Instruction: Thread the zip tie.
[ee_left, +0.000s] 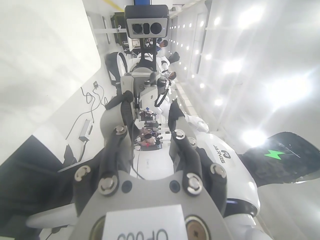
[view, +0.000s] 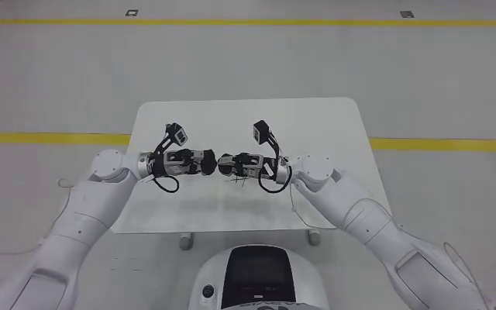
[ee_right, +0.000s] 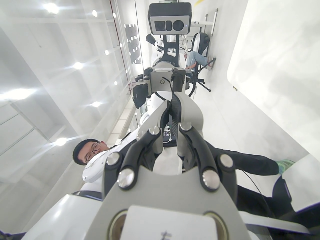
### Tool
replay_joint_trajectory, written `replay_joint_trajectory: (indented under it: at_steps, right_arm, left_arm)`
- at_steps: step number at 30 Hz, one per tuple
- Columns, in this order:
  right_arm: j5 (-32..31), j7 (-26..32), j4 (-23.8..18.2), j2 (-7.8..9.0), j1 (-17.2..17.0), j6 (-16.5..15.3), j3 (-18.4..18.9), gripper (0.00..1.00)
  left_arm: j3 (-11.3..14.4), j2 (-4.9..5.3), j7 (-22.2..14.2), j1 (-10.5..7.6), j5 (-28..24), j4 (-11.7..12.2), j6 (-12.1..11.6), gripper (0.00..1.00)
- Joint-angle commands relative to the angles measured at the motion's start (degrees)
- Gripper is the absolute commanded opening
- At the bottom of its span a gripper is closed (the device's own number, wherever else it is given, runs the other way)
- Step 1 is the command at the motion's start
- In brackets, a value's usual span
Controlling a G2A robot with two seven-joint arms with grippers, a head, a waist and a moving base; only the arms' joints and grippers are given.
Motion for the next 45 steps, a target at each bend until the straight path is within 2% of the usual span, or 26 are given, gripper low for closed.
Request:
replay_joint_trajectory:
  at_steps: [1,13,25,29,36,37,38,45]
  right_arm:
    - [0.2,-0.3,0.2,-0.16,-0.2,0.1,0.3,0.0]
    - [0.0,1.1,0.8,-1.15,-0.7,0.0,1.6,0.0]
    - [0.0,1.9,1.4,-1.96,-1.3,-0.2,2.9,0.0]
    - [-0.3,2.0,1.6,-2.19,-1.6,0.0,3.4,0.0]
    - [-0.9,2.4,1.2,-2.41,-2.3,0.3,4.2,0.0]
    - [-0.8,2.4,1.2,-2.41,-2.4,0.3,4.4,0.45]
    - [-0.7,2.4,1.1,-2.38,-2.6,0.2,4.8,1.0]
    - [-0.8,3.7,0.1,-1.41,-4.6,-0.3,8.8,1.0]
  left_arm:
    - [0.1,-0.11,0.0,-0.16,0.1,0.2,0.0,0.25]
    - [0.4,-0.59,-0.3,-0.76,0.1,1.4,-0.2,0.12]
    - [0.4,-0.82,-0.3,-0.6,0.5,1.7,-0.1,0.11]
    - [0.3,-0.87,-0.4,-0.46,0.6,1.6,-0.1,0.0]
    - [0.1,-0.91,-0.5,-0.18,0.7,1.4,-0.1,0.0]
    - [0.0,-0.9,-0.6,-0.14,0.7,1.4,-0.1,0.0]
    - [-0.1,-0.89,-0.7,-0.09,0.7,1.4,-0.1,0.0]
    - [-1.4,-0.46,-1.6,0.54,1.1,1.1,-0.1,0.0]
